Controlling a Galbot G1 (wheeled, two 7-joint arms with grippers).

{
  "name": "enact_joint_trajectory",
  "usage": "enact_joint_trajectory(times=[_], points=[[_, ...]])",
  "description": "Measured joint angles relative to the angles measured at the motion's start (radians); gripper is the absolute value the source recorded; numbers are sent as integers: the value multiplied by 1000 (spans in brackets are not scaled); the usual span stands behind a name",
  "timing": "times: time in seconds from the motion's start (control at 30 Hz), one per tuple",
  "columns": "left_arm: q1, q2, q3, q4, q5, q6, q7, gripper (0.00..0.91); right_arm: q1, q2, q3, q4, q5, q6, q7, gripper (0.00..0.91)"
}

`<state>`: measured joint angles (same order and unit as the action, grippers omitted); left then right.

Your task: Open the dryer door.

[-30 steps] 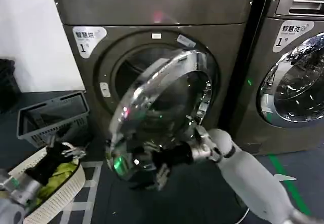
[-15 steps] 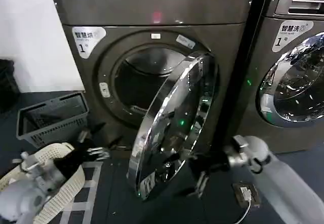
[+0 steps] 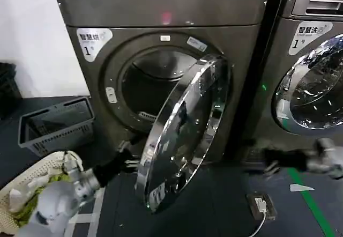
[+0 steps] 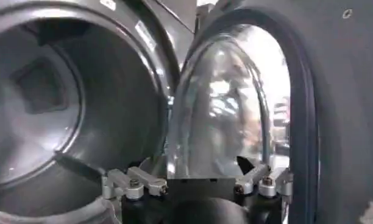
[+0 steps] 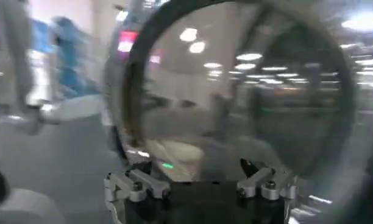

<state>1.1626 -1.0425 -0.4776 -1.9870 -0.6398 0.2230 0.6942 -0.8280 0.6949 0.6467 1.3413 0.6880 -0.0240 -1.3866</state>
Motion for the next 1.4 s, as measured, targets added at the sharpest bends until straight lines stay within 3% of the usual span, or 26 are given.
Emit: enact_joint_trajectory(times=[0.17,0.5,0.57,0.77,0.87,1.13,1.4], points=[[-26,9,92,4,10,-15,4,907,-52,6,214,-41,-51,22,119,907],[-119,-8,298,48,46,-45,-59,907,-239,44,636,58,-97,-38,608,907],[-144,-16,341,55,39,-59,-75,907,-282,45,689,98,-140,-26,745,907],[-245,-39,490,82,-28,-81,-122,907,-354,63,809,183,-273,-102,1036,907],[-296,-48,560,92,-41,-80,-154,907,-378,79,868,212,-290,-149,1099,907],[-428,-92,737,149,56,-92,-279,907,-464,164,1020,282,-346,-187,1217,907],[-532,-192,854,240,85,-103,-325,907,-520,251,1150,325,-310,-225,1274,907]])
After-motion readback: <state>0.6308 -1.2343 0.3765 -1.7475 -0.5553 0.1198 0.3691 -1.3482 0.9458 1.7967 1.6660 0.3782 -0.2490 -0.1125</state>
